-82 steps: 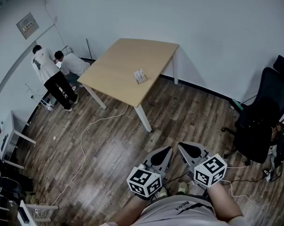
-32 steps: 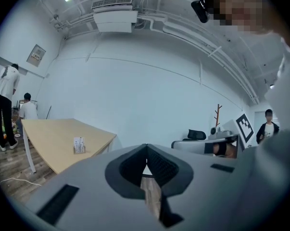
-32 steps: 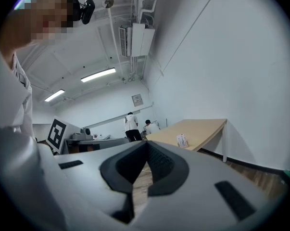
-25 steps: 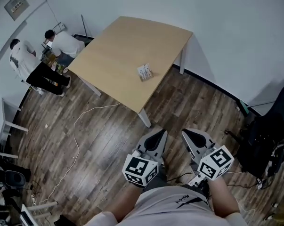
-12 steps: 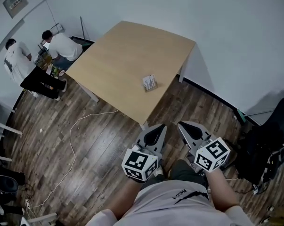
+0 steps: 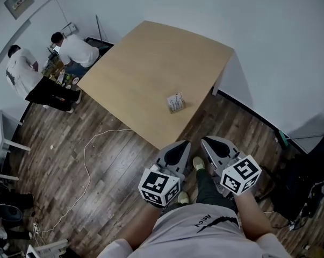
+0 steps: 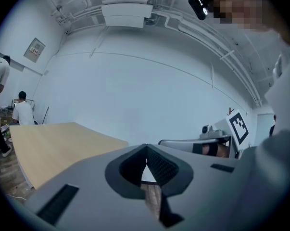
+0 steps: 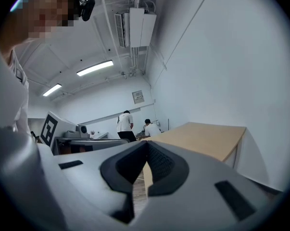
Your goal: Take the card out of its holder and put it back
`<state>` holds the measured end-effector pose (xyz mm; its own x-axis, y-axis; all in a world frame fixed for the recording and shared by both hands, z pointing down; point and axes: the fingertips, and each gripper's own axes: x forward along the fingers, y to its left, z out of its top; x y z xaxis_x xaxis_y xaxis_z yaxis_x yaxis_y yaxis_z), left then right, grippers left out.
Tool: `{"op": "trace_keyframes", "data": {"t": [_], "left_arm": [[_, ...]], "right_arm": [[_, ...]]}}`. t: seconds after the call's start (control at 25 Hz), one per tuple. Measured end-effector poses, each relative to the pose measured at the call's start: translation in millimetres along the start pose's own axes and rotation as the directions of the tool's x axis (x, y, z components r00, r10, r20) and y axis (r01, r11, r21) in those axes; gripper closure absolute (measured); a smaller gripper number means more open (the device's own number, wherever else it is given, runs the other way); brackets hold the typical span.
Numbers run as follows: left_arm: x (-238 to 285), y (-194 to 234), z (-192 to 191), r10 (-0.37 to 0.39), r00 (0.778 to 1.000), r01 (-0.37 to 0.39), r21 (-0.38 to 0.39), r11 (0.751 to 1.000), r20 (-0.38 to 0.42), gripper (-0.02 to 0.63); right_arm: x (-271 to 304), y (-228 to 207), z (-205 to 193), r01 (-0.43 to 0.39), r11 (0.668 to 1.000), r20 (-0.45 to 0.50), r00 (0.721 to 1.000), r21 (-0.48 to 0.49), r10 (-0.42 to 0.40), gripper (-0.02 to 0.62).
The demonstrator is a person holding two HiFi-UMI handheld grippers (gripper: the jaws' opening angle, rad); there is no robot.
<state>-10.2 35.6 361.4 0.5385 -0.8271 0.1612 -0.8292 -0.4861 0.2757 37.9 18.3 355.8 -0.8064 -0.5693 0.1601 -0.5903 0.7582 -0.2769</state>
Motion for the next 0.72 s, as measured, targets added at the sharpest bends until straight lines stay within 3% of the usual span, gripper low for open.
{"op": "trace_keyframes", "data": {"t": [0.36,0.72], "left_arm": [[88,59,10,0.098,0.995,-0.099,-0.034,0.995,-0.024,0.592],[148,123,-2,0.257,0.966,-0.258,-0.067,0.964,-0.022,0.592]], "right_arm": [[78,-82,16,-0.117,0.993,-0.058,0.991,0.02,0.118,0.581],[153,-152,0,-0.258,0.965,-0.158,0.952,0.042,0.261,0.581]]}}
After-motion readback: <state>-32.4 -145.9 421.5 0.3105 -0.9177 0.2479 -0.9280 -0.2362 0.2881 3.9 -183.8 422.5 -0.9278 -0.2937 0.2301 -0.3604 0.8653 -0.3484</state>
